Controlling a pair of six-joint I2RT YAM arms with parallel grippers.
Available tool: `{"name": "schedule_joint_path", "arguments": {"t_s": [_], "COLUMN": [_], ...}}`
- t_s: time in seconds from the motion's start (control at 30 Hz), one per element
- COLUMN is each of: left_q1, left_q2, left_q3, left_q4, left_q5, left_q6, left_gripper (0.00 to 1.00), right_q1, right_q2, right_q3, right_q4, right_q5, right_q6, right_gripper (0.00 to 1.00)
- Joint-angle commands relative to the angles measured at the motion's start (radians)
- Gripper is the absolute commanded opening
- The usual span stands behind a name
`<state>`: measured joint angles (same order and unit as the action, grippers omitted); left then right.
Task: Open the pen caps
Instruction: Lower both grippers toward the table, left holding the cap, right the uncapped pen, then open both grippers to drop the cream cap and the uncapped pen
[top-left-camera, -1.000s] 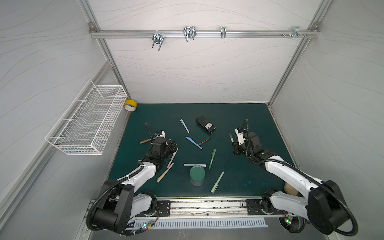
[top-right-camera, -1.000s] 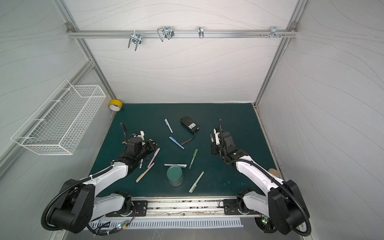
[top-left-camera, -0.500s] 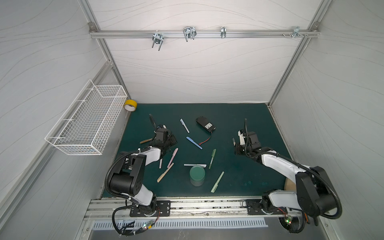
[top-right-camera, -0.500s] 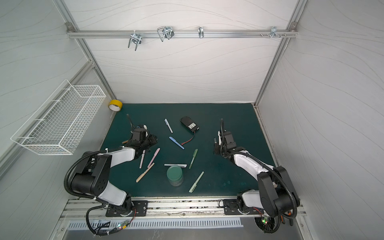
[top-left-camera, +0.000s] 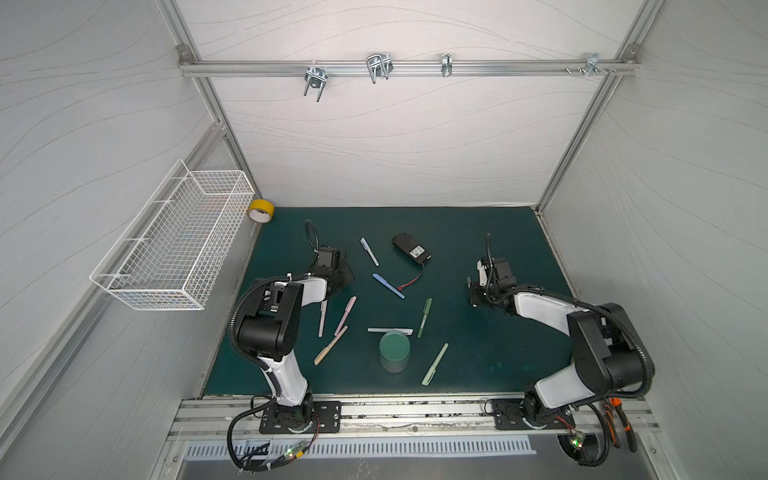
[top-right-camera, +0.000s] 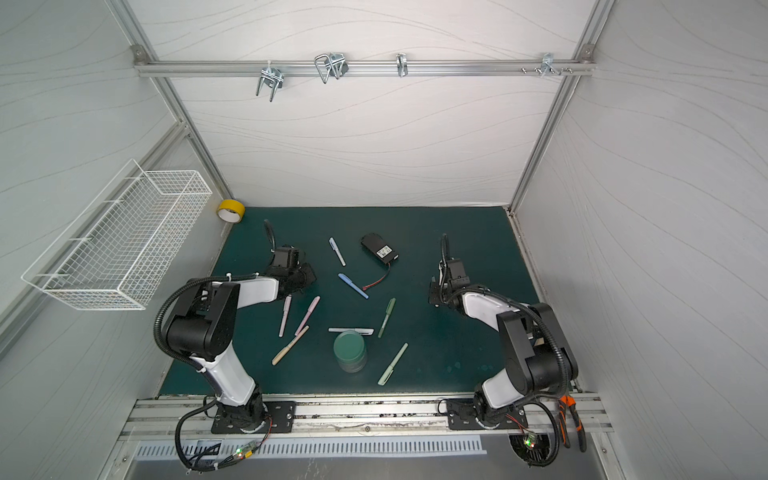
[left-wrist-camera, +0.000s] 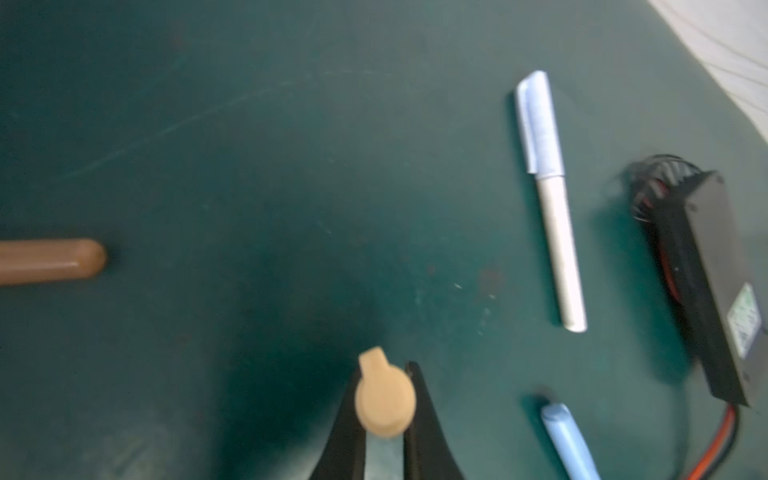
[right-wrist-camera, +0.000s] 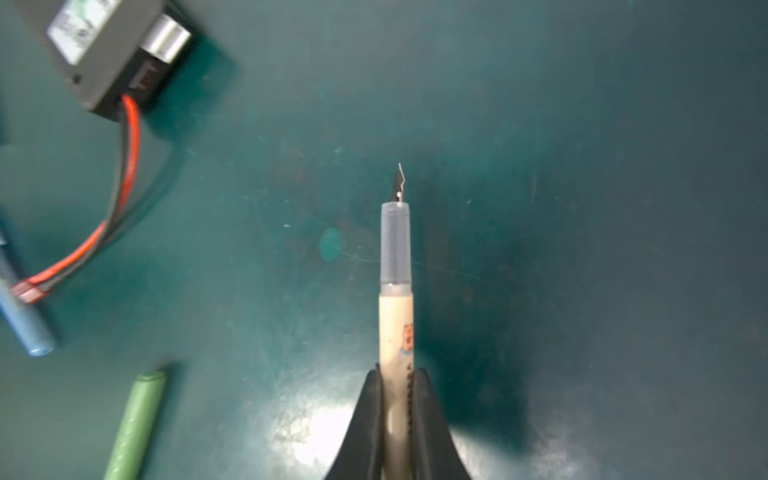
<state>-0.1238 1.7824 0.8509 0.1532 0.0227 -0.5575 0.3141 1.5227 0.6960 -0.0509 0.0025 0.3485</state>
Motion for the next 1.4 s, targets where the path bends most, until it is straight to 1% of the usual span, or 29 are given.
{"name": "schedule_joint_path", "arguments": {"t_s": [0.0,0.07,0.13,0.23,0.27,0.4,0.53,0.63,0.73,0.83,0.87,0.93,0.97,1.07,1.13,1.23,1.3,1.37], "left_q1": [0.012,0.013,0.013,0.013,0.012,0.012,0.012,0.012,0.004,-0.047,-0.077,-0.136,-0.160,-0.201,-0.207,-0.209,-0.209,-0.209], "left_q2": [0.019,0.033,0.049,0.053,0.051,0.064,0.057,0.007,-0.093,-0.240,-0.296,-0.400,-0.455,-0.599,-0.679,-0.768,-0.799,-0.798], "left_q3": [0.044,0.066,0.087,0.093,0.095,0.116,0.108,0.055,-0.008,-0.083,-0.106,-0.148,-0.176,-0.255,-0.296,-0.330,-0.348,-0.371], "left_q4": [-0.058,-0.088,-0.119,-0.137,-0.143,-0.177,-0.164,-0.102,-0.053,-0.043,-0.049,-0.063,-0.064,-0.060,-0.062,-0.084,-0.076,-0.029], "left_q5": [-0.024,-0.024,-0.018,-0.022,-0.024,-0.026,-0.010,0.014,0.026,-0.028,-0.056,-0.098,-0.102,-0.065,-0.023,0.007,-0.001,0.007], "left_q6": [-0.014,-0.012,-0.010,-0.012,-0.011,-0.009,-0.005,-0.005,-0.007,-0.002,0.008,0.017,0.007,-0.035,-0.047,-0.035,-0.045,-0.066], "left_gripper": [0.00,0.00,0.00,0.05,0.07,0.27,0.38,0.46,0.51,0.56,0.57,0.58,0.59,0.59,0.59,0.59,0.60,0.61], "right_q1": [-0.011,-0.014,-0.017,-0.018,-0.020,-0.024,-0.026,-0.026,-0.022,-0.008,0.005,0.052,0.084,0.196,0.264,0.332,0.354,0.362], "right_q2": [0.024,0.033,0.037,0.035,0.034,0.028,0.006,-0.064,-0.166,-0.268,-0.304,-0.361,-0.387,-0.433,-0.434,-0.384,-0.311,-0.221], "right_q3": [0.024,0.027,0.029,0.031,0.030,0.027,0.021,-0.010,-0.051,-0.075,-0.078,-0.082,-0.084,-0.079,-0.067,-0.002,0.075,0.173], "right_q4": [0.002,-0.003,-0.004,-0.013,-0.015,-0.019,-0.015,0.010,0.031,0.028,0.022,0.016,0.013,0.016,0.017,-0.011,-0.050,-0.108], "right_q5": [0.012,0.017,0.017,0.029,0.033,0.039,0.041,0.035,0.031,0.008,-0.003,-0.003,0.003,0.007,0.000,-0.035,-0.087,-0.127], "right_q6": [0.020,0.025,0.030,0.036,0.036,0.040,0.032,0.020,0.019,0.015,0.001,-0.041,-0.072,-0.156,-0.198,-0.229,-0.240,-0.245], "right_gripper": [0.01,0.04,0.08,0.19,0.24,0.35,0.40,0.43,0.46,0.46,0.46,0.48,0.49,0.50,0.52,0.53,0.54,0.53]}}
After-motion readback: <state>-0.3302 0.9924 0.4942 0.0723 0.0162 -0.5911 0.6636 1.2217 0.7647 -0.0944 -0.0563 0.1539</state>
